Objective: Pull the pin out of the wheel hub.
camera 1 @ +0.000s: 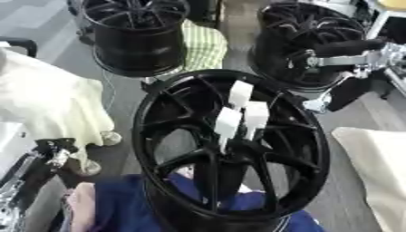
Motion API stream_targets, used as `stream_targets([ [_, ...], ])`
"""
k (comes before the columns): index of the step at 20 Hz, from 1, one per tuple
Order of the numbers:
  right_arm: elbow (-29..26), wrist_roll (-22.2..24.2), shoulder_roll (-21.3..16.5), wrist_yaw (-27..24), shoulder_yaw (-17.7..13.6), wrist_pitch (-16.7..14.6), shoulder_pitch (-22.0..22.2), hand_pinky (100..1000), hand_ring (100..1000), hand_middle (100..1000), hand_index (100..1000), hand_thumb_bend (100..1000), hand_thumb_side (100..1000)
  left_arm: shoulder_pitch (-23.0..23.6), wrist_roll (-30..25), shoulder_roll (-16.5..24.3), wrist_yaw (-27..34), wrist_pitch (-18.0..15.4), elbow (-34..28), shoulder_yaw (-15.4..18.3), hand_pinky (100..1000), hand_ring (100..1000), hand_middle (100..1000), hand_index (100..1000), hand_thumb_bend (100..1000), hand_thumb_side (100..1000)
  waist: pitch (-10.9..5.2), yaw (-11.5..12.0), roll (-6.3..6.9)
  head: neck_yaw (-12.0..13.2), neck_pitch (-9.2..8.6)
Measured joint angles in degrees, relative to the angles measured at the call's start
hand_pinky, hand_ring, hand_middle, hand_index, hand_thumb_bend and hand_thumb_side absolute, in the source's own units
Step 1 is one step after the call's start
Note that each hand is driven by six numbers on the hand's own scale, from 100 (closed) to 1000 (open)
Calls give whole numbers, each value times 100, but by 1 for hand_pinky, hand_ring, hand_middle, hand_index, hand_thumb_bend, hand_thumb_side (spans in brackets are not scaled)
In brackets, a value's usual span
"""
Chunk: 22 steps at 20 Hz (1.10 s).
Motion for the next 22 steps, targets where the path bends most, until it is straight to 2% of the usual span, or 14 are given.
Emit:
stream_targets([
  [7, 318, 49, 276, 76, 40, -68, -119, 779, 865, 924, 962, 133, 416, 0, -19, -2, -7, 16, 0, -8, 511, 825, 628, 780, 171, 544, 0, 36, -1, -27, 1],
  [9, 395, 69, 325, 121, 53, -86, -120, 782, 870, 925, 961, 103, 459, 0, -23, -2, -8, 20, 0, -19, 510, 825, 628, 780, 171, 544, 0, 39, -2, -28, 2],
  [22, 1027, 15, 622, 522, 52, -162, -162, 775, 864, 911, 951, 100, 482, 0, -40, -46, -20, 31, 0, -34, 509, 825, 628, 780, 176, 543, 0, 69, -2, -33, 4],
])
